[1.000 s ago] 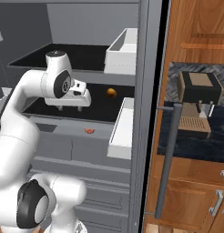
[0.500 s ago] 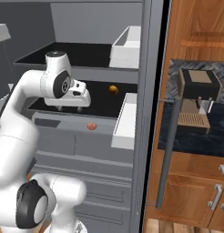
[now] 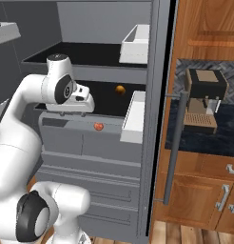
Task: Fully open the fridge drawer.
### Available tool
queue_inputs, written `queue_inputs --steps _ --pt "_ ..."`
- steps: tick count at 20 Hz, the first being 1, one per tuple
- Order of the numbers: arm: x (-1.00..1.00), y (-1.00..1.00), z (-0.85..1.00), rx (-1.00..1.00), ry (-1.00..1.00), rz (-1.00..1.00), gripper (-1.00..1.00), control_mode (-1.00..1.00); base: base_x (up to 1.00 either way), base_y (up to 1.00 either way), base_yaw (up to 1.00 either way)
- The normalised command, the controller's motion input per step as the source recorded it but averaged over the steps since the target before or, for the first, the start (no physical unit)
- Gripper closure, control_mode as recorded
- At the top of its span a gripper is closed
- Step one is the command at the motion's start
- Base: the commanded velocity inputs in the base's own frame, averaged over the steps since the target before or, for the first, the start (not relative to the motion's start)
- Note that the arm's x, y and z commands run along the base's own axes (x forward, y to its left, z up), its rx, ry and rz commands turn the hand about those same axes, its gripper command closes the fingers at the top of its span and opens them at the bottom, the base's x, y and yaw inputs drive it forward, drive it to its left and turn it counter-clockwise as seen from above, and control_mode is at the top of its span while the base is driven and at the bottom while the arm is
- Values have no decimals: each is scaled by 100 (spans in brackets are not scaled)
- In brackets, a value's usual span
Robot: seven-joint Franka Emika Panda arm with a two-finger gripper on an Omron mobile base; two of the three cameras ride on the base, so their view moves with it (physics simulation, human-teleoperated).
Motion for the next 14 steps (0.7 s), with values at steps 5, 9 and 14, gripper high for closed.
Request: queue_inputs --steps 5,9,14 --pt "0 0 0 0 0 0 -100 -100 0 0 0" --pt "16 0 0 0 0 0 -100 -100 0 0 0" --pt "43 0 0 0 0 0 -100 -100 0 0 0"
